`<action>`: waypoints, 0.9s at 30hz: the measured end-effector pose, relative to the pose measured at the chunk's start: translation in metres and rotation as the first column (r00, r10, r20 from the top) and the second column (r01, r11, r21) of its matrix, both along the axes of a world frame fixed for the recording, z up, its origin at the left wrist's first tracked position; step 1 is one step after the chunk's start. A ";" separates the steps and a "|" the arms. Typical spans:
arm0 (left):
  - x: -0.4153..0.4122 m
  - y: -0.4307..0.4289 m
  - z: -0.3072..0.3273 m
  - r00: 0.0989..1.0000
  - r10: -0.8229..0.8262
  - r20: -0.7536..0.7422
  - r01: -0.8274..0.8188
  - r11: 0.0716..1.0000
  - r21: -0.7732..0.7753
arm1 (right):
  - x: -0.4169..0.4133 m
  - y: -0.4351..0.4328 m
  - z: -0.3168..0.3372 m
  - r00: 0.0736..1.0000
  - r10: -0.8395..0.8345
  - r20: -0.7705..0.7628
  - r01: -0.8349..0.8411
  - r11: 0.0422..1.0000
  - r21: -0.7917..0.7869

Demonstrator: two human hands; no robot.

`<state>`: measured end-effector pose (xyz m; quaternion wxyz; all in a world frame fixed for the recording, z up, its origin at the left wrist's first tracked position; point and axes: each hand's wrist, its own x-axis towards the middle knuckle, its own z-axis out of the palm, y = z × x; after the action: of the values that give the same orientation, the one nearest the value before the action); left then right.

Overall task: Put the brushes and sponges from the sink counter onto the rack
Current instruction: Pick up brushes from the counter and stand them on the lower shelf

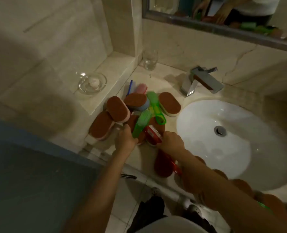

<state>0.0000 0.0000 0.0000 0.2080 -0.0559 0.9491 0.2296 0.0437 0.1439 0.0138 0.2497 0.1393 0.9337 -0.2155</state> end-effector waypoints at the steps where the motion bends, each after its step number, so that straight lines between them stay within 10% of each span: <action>1: -0.003 -0.002 -0.002 1.000 0.011 0.008 -0.011 1.000 0.002 | -0.002 -0.001 -0.001 1.000 -0.016 0.009 0.016 1.000 -0.011; 27: 0.022 0.040 0.117 0.949 -0.128 -0.287 0.032 0.948 -0.318 | 0.028 0.053 0.039 0.902 -0.257 -0.348 0.240 0.966 -0.090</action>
<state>0.0222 0.0396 0.1165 0.0576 -0.0128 0.9954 0.0754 0.0721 0.1969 0.0528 0.0497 0.2102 0.9329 -0.2881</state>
